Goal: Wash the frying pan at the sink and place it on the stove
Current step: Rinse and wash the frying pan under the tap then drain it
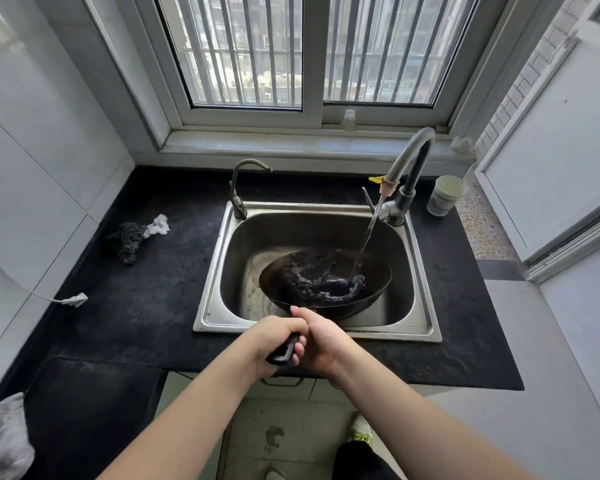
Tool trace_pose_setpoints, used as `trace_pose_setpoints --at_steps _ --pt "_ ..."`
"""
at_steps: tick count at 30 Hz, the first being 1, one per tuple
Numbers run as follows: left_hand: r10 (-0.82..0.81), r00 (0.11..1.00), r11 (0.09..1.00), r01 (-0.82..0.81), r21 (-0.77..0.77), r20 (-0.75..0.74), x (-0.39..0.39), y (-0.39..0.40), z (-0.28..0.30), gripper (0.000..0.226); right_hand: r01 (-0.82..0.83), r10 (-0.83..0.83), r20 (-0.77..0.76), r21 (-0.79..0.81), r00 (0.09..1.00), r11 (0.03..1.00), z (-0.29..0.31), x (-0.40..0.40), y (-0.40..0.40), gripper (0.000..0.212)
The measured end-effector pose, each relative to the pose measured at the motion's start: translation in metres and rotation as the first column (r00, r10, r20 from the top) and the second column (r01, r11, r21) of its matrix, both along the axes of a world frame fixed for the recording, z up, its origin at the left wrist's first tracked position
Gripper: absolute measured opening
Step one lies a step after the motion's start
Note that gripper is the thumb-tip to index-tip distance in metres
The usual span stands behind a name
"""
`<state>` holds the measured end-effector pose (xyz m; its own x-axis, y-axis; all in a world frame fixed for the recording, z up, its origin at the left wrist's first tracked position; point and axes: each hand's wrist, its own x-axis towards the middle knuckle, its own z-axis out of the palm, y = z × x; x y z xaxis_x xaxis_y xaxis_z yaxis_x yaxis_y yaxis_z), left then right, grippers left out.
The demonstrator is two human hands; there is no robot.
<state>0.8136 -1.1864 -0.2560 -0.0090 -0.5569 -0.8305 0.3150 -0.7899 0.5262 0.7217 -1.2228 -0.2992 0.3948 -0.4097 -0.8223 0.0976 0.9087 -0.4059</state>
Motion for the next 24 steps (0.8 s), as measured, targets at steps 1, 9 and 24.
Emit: trace_pose_setpoints --at_steps 1,9,24 --pt "0.039 0.998 0.999 -0.039 0.013 -0.054 -0.001 -0.001 0.001 0.026 0.019 -0.019 0.022 -0.002 1.000 1.000 0.000 -0.002 0.000 0.049" --pt "0.280 0.899 0.959 -0.274 0.067 -0.337 -0.013 -0.010 0.007 0.036 0.163 -0.184 0.155 0.136 0.971 0.977 0.004 -0.006 -0.009 0.053" --pt "-0.108 0.974 0.992 0.118 -0.039 0.198 -0.009 -0.005 0.011 0.022 -0.112 0.096 0.154 0.100 0.983 0.989 -0.010 -0.002 -0.012 0.062"
